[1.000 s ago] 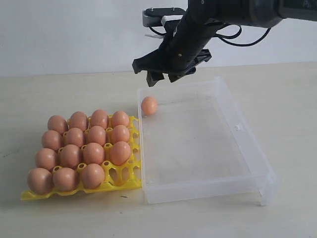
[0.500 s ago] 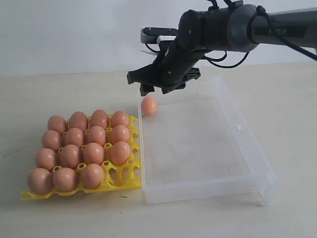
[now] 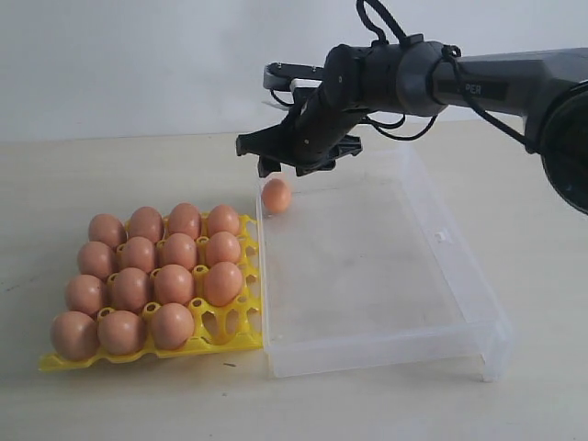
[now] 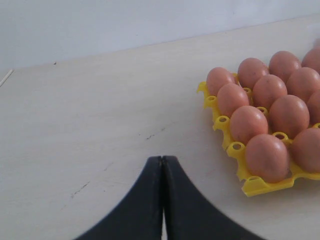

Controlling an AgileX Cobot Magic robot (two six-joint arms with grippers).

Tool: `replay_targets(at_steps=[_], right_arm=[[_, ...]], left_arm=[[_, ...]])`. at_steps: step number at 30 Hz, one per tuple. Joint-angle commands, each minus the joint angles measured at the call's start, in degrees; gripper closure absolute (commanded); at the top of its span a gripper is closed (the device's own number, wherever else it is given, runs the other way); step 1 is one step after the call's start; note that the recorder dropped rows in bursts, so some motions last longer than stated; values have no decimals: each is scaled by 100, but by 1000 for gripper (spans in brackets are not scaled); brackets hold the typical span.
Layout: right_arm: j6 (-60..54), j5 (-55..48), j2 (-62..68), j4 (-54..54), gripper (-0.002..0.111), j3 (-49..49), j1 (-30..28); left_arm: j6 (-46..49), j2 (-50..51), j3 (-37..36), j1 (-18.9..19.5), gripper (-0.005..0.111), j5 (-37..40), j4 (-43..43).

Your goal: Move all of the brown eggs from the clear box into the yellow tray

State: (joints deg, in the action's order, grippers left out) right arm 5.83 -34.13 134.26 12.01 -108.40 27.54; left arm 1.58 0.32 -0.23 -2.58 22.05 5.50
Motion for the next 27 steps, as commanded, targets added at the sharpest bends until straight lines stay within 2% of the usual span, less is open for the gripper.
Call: replay_targets(at_steps=[1, 7, 15, 27], right_arm=[[25, -48, 142, 1, 51, -108, -91], [25, 9, 234, 10, 51, -108, -161], [-135, 256, 350, 557, 51, -108, -164], [-178, 676, 550, 559, 51, -108, -153]], left_arm=[[-28, -32, 23, -28, 107, -35, -6], [-28, -32, 23, -28, 107, -35, -6], [-28, -32, 23, -28, 107, -35, -6], [-28, -32, 23, -28, 107, -35, -6]])
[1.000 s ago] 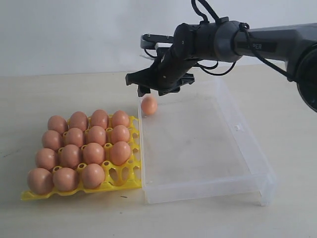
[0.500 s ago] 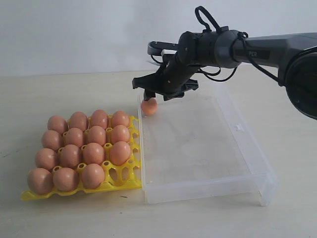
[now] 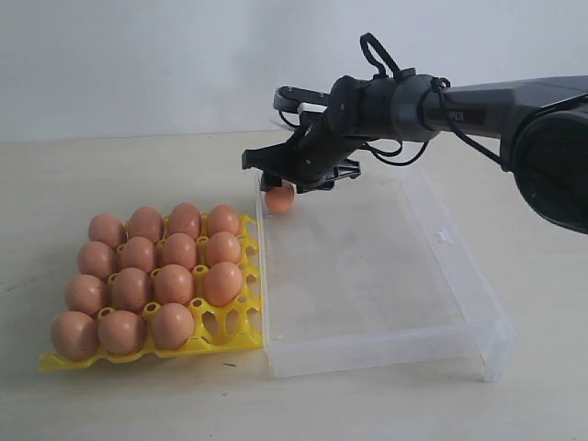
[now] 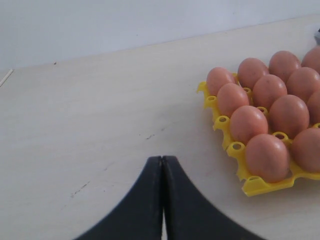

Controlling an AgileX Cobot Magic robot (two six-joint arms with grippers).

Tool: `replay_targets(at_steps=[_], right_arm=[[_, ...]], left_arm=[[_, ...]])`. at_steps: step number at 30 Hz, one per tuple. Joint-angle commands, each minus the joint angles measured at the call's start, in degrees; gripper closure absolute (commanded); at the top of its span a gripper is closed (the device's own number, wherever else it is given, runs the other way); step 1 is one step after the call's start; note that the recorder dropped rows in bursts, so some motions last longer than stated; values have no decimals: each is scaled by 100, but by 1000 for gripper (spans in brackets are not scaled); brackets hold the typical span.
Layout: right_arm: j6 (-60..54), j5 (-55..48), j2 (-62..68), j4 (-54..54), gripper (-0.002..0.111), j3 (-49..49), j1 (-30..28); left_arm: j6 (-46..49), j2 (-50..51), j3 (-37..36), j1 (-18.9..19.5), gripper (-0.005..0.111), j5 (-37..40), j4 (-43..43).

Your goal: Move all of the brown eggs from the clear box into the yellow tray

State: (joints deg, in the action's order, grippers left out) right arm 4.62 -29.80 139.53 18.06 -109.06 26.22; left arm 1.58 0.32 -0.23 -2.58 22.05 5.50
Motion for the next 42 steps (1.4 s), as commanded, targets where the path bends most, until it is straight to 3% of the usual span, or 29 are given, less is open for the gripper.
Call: replay_targets(at_steps=[1, 7, 10, 12, 15, 16, 26, 33, 42], right_arm=[[-58, 312, 23, -23, 51, -42, -21], [-58, 408, 23, -4, 54, -42, -21], [-58, 298, 23, -4, 61, -42, -21], [-107, 166, 23, -4, 75, -42, -21], [-546, -45, 23, 121, 105, -42, -21], [-689, -101, 23, 213, 108, -42, -21], [-1258, -720, -188, 552, 108, -30, -21], [-1359, -779, -618, 78, 108, -16, -21], [-1979, 806, -1902, 607, 108, 2256, -21]], left_arm=[[-28, -32, 23, -28, 107, -35, -6], [-28, -32, 23, -28, 107, -35, -6], [-28, -32, 23, -28, 107, -35, -6], [-28, -32, 23, -28, 107, -35, -6], [-28, -32, 23, -28, 107, -35, -6], [-28, -32, 23, -28, 107, -35, -6], [-28, -32, 23, -28, 107, -35, -6], [-28, -32, 23, -28, 107, -35, -6], [-28, -32, 23, -28, 107, -35, -6]])
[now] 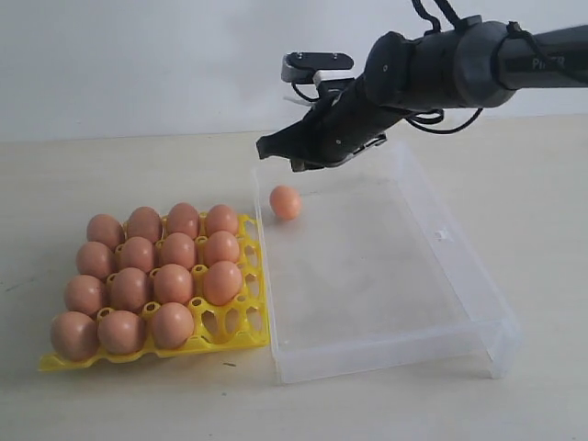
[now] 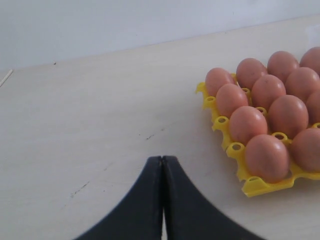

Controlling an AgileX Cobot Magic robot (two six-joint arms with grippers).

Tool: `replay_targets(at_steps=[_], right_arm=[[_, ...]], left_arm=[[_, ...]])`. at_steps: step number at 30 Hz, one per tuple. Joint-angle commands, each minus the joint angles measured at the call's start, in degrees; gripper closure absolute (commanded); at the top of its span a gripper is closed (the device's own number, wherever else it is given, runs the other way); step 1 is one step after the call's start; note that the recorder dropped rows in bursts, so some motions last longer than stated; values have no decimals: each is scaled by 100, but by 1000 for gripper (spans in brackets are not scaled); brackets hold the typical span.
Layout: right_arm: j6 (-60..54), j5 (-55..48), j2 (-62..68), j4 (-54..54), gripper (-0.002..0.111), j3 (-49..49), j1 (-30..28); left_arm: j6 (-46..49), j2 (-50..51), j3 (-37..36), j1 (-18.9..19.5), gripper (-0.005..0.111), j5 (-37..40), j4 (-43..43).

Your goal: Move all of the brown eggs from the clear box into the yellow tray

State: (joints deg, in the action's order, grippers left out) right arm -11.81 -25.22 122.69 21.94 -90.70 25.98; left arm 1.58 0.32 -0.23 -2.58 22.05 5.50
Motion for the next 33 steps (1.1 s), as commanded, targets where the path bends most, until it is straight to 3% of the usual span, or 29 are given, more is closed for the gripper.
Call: replay_targets(at_steps=[1, 3, 8, 10, 13, 21, 33], right_arm=[[-347, 357, -231, 219, 108, 468, 4], [-364, 383, -231, 208, 102, 468, 4], [-364, 749, -231, 221, 59, 455, 4], [-330, 911, -231, 318, 52, 455, 4], [-319, 1046, -145, 375, 52, 444, -8], [-295, 611, 816, 1751, 52, -258, -133], [-214, 517, 1358, 2376, 51, -683, -133]], left_arm=[[-28, -32, 23, -28, 107, -35, -6], [-28, -32, 23, -28, 107, -35, -6], [-28, -32, 23, -28, 107, -35, -6], [-28, -32, 23, -28, 107, -35, -6], [-28, -32, 23, -28, 107, -35, -6], [-28, -32, 23, -28, 107, -35, -6], [-28, -32, 23, -28, 107, -35, -6]])
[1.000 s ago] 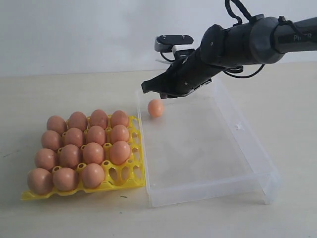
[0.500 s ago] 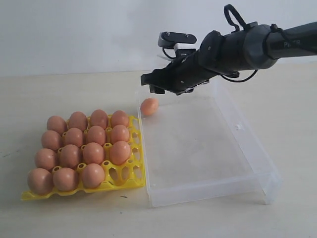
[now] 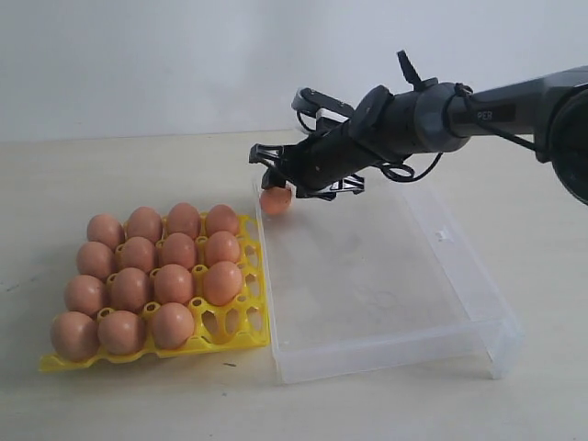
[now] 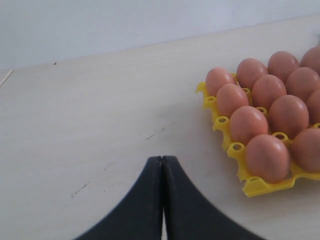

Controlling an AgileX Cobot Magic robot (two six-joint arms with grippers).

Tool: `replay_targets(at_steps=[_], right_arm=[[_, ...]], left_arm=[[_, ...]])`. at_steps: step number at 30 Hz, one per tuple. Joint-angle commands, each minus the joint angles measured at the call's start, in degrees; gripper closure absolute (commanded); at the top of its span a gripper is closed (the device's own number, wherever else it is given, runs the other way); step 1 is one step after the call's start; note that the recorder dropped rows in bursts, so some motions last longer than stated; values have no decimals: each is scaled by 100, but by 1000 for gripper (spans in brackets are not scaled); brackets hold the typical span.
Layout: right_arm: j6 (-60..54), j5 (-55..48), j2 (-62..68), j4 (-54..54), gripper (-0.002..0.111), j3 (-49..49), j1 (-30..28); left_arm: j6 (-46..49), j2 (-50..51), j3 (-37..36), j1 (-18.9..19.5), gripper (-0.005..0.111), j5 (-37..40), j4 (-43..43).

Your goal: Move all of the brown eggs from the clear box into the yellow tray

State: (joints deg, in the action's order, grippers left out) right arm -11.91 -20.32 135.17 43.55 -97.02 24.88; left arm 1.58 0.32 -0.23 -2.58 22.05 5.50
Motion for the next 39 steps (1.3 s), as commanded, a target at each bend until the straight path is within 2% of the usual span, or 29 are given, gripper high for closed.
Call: replay_targets(at_steps=[1, 15, 17, 19, 22, 23, 33, 39], right_arm=[[-204, 42, 143, 264, 51, -51, -23], [-204, 74, 417, 454, 52, -119, -23], [-204, -39, 417, 418, 55, -119, -23], [-326, -155, 417, 312, 66, -119, -23], [-903, -389, 417, 238, 104, -119, -23], [-1072, -510, 406, 238, 107, -119, -23], [-1229, -927, -93, -130, 108, -76, -23], [-1201, -472, -920, -981, 108, 433, -23]], left_arm=[[-28, -32, 23, -28, 107, -35, -6], [-28, -32, 23, -28, 107, -35, -6], [-28, -32, 23, -28, 107, -35, -6], [-28, -32, 23, -28, 107, -35, -6], [-28, -32, 23, -28, 107, -35, -6], [-28, -32, 23, -28, 107, -35, -6], [-28, -32, 23, -28, 107, -35, -6], [-28, -32, 23, -28, 107, -35, -6]])
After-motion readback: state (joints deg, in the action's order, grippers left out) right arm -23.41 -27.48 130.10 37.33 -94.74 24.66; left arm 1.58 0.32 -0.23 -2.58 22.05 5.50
